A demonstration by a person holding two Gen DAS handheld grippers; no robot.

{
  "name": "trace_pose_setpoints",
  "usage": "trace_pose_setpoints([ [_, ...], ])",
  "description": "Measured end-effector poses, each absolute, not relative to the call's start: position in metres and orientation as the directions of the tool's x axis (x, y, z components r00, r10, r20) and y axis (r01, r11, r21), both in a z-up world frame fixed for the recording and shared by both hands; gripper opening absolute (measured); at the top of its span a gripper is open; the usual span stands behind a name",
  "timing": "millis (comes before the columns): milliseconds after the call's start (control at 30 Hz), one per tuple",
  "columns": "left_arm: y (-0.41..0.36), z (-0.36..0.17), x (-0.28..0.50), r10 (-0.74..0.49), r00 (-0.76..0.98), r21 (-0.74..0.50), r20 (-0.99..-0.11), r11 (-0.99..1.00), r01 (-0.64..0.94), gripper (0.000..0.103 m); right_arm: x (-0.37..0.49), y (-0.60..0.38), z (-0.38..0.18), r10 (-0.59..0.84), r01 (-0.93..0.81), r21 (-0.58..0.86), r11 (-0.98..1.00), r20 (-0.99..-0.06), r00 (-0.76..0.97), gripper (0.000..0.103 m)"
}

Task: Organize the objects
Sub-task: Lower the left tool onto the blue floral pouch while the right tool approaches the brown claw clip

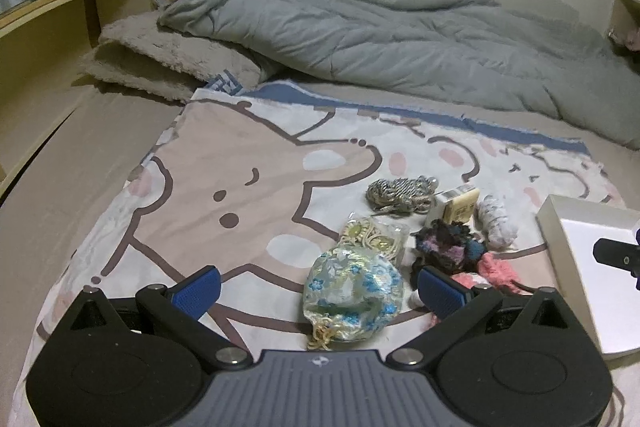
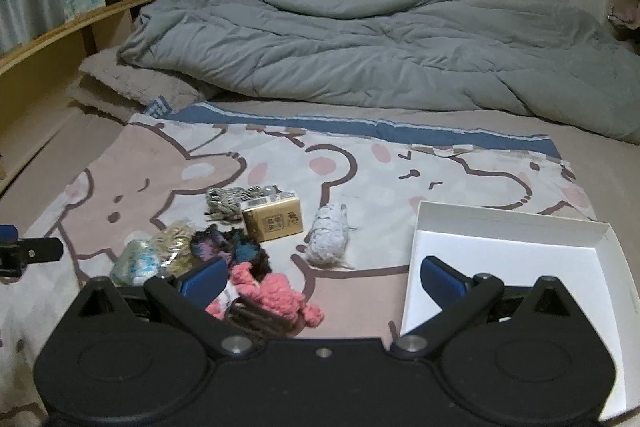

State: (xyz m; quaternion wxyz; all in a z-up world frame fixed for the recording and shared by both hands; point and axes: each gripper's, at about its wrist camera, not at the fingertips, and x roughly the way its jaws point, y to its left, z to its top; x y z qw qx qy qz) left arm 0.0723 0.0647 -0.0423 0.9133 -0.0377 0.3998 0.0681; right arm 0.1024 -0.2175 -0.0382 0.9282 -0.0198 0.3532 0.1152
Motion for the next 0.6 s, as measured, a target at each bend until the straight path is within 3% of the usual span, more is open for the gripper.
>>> trace_pose_setpoints([
  [300, 0.068, -0.057, 0.113, 0.199, 0.620, 0.120, -0.759, 0.978, -0.168, 0.103, 0.138, -0.213, -0.070, 0.203, -0.209, 0.077, 0.975, -0.699, 0.686, 0.103],
  [600, 0.057, -0.083, 0.141, 0.059, 0.623, 0.004, -0.780, 0.996, -0.090, 0.103, 0.160, -0.210, -0.099, 0.162, -0.173, 0.064, 0.983, -0.750, 0.642, 0.103],
])
